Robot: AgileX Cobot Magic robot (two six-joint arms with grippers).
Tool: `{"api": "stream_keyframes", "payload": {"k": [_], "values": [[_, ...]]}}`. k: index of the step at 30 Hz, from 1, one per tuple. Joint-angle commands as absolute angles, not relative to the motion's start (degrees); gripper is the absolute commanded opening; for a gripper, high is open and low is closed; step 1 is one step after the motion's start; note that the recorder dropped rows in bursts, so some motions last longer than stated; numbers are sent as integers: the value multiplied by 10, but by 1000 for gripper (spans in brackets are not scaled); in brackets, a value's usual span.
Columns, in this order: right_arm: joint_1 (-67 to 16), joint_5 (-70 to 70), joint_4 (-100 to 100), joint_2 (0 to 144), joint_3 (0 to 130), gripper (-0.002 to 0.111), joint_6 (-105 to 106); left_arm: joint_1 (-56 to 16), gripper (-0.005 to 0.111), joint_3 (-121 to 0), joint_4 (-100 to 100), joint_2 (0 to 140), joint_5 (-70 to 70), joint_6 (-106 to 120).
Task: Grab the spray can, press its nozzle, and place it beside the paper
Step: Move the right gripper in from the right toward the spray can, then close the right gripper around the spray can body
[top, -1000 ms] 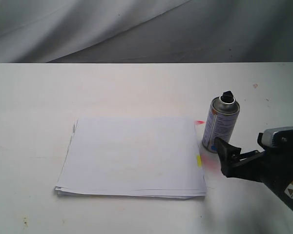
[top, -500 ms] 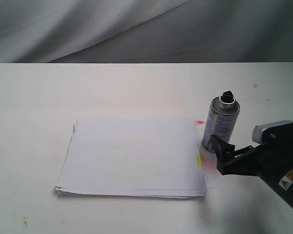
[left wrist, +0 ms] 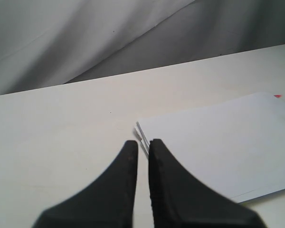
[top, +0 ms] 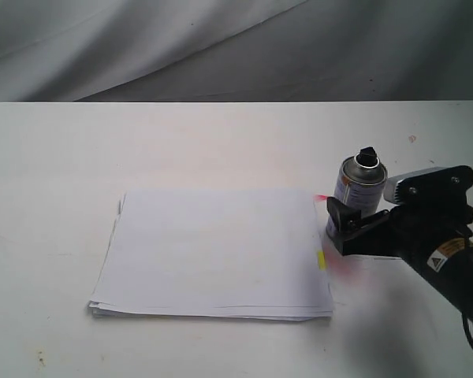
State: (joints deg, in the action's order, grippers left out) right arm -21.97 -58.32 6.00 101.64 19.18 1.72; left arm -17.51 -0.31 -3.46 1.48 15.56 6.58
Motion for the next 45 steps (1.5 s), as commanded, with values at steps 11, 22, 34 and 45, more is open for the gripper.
{"api": "stream_keyframes", "payload": {"k": [11, 22, 34, 45], "values": [[-221, -591, 83, 1110, 256, 93, 34, -174, 10, 0, -40, 12, 153, 65], [-221, -610, 83, 1158, 288, 93, 34, -174, 10, 0, -40, 12, 153, 65], [-221, -607, 85, 1158, 288, 90, 34, -174, 10, 0, -40, 12, 153, 65], [-221, -575, 96, 1158, 288, 65, 47, -174, 10, 0, -40, 12, 153, 65]]}}
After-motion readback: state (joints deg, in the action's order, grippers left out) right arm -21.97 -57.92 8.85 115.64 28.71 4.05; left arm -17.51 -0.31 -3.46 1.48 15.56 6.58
